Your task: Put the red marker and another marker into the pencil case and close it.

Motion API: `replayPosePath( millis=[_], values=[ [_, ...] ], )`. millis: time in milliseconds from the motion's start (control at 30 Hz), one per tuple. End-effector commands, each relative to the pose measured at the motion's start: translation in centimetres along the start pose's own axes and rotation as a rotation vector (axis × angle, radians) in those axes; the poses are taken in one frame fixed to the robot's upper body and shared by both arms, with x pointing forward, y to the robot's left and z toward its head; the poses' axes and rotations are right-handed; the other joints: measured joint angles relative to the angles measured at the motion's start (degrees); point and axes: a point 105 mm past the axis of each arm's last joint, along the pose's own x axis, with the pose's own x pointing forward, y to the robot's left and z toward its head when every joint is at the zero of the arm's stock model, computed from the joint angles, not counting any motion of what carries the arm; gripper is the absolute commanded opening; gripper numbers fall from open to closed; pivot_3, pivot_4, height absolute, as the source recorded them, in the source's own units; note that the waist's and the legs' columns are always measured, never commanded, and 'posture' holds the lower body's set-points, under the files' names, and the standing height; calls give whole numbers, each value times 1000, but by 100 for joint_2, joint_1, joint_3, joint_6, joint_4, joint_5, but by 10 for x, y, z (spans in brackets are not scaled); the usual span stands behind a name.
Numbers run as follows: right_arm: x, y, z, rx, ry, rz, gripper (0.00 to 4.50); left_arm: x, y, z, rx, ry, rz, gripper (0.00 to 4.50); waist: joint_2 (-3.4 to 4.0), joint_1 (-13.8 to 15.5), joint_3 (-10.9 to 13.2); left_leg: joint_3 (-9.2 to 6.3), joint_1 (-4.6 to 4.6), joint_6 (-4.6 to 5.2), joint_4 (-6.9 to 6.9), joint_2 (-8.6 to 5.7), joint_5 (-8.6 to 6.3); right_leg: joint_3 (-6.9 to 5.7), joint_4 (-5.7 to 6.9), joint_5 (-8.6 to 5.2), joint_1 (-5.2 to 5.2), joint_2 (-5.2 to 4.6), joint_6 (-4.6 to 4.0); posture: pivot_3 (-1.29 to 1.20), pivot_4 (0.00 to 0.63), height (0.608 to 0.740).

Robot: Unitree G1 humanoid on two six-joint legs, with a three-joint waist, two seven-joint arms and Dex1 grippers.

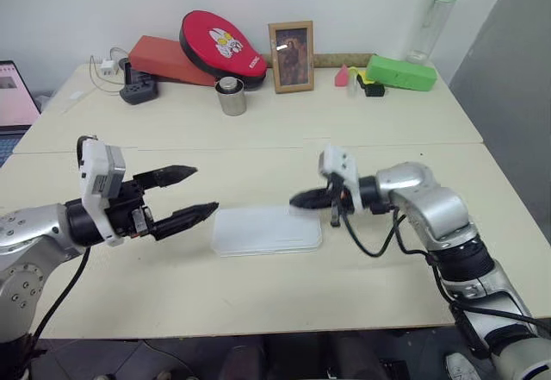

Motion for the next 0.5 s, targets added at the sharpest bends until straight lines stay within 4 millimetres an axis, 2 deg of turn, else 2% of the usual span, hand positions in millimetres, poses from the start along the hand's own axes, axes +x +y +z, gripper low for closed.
replayPosePath(
  millis=[33,167,267,400,500],
  values=[
    [-27,-27,6,25,-73,-194,497,0,29,1,16,-17,177,4500,0,0,0,1,0,0,0,-1,0,0,0,0,-1,0,0,0,150,740],
    [-60,-47,-8,85,-72,-355,1538,-6,60,-9,41,-1,368,4500,0,1,0,6,-1,0,-1,-3,0,2,1,0,-1,3,0,0,150,740],
    [-89,-59,-21,125,-74,-483,2312,-20,84,-22,25,8,505,4500,0,-1,0,9,-4,0,-1,-4,0,2,-1,0,-2,2,0,0,150,740],
    [-101,-59,-30,155,-72,-541,3275,-33,99,-42,18,51,569,4500,0,-24,0,14,-2,1,-1,-1,0,7,2,0,-5,2,0,0,150,740],
    [-102,-56,-33,167,-68,-557,3942,-37,104,-51,8,68,580,4500,0,-19,0,14,-2,1,-2,2,0,5,2,0,-5,2,0,0,150,740]
  ],
)
